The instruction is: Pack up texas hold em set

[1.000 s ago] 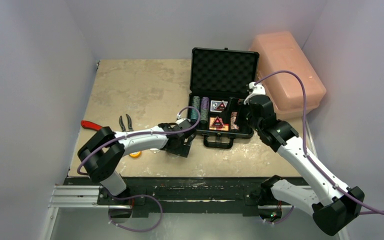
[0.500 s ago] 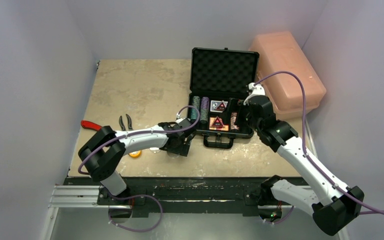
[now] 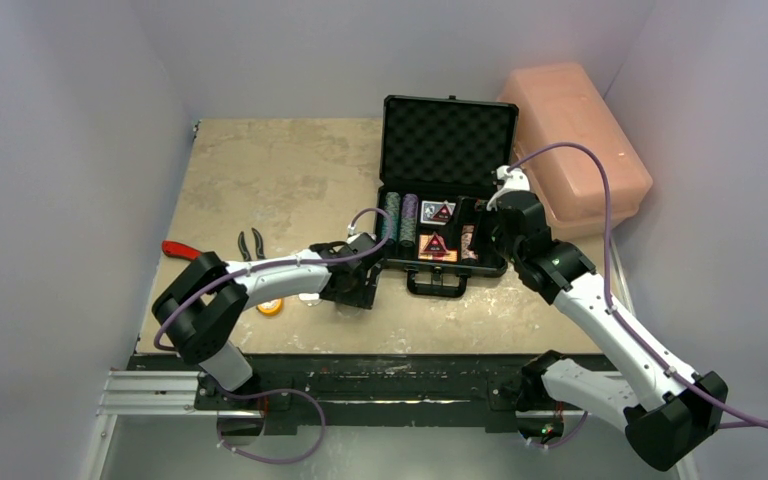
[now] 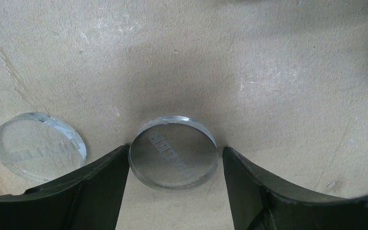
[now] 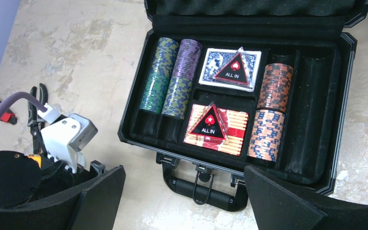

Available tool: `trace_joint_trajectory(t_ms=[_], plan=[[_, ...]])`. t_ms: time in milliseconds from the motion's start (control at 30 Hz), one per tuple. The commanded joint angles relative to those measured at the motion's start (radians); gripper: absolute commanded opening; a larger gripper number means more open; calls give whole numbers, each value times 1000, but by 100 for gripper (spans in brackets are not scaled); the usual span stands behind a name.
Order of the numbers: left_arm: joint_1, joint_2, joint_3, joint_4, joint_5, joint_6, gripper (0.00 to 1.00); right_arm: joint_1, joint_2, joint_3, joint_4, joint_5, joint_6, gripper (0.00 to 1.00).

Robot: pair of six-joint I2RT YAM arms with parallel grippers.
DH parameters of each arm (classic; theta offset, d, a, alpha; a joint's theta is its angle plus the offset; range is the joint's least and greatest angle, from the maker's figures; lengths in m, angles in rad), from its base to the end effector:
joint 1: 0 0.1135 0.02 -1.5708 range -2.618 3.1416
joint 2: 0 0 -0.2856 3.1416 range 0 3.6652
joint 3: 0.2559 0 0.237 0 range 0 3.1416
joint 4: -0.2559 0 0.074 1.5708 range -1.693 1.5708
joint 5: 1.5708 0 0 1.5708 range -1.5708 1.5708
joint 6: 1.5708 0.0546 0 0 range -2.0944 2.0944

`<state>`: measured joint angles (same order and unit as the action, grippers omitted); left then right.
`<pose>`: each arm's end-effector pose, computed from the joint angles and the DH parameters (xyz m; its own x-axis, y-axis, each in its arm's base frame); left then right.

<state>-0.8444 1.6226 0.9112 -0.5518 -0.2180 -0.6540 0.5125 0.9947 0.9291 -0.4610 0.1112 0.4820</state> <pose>0.1989 -0.2061 0.1731 -0.9200 0.1412 -0.3657 0.1597 0.9870 -0.0206 0.1843 0.0967 0.3334 -0.5753 0.2049 -0.7919 -0.1547 0.9234 0.3513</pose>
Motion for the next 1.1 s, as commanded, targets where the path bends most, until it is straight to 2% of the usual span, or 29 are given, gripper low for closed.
trace_joint_trajectory(t_ms=[0,200,567,867,1067], plan=[[7,34,-51,26,3,-8,66,5,2,-7,2,-7,-2,99],[7,30,-74,73,30,14,50,6,7,-10,4,-9,-2,99],[-15,-96,-82,85,60,121,39,6,12,3,-5,-29,-5,99],[-36,-210,36,-58,92,224,34,5,15,5,2,-108,-1,99],[-36,-289,162,-216,112,303,24,5,9,12,3,-166,-2,99]])
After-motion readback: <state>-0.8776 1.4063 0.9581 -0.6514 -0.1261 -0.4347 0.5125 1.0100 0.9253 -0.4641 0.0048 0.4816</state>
